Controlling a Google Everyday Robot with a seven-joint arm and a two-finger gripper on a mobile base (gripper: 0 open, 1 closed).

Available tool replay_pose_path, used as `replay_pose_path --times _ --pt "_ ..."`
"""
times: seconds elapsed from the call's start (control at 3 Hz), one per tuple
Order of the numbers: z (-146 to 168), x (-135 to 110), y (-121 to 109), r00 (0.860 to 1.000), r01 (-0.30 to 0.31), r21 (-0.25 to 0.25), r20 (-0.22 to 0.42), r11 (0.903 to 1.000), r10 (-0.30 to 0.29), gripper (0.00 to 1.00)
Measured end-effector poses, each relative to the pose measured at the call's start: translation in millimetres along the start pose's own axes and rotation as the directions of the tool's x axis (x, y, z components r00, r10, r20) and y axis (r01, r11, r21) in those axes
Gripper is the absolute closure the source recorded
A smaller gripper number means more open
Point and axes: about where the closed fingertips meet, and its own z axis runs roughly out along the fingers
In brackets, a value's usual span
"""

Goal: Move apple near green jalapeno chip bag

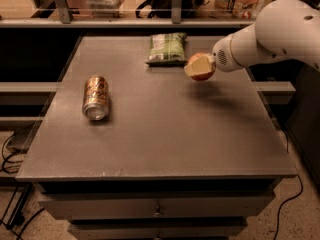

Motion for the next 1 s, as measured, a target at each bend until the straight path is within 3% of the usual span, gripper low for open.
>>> replay_pose_path --times 0.67,1.0 --pt "49.5 -10.1 -27.6 0.998 -0.051 0.067 -0.034 0.9965 0.054 0.6" --pt "64.9 -12.3 -29.3 0.997 -0.063 0.07 -0.047 0.9955 0.066 0.37"
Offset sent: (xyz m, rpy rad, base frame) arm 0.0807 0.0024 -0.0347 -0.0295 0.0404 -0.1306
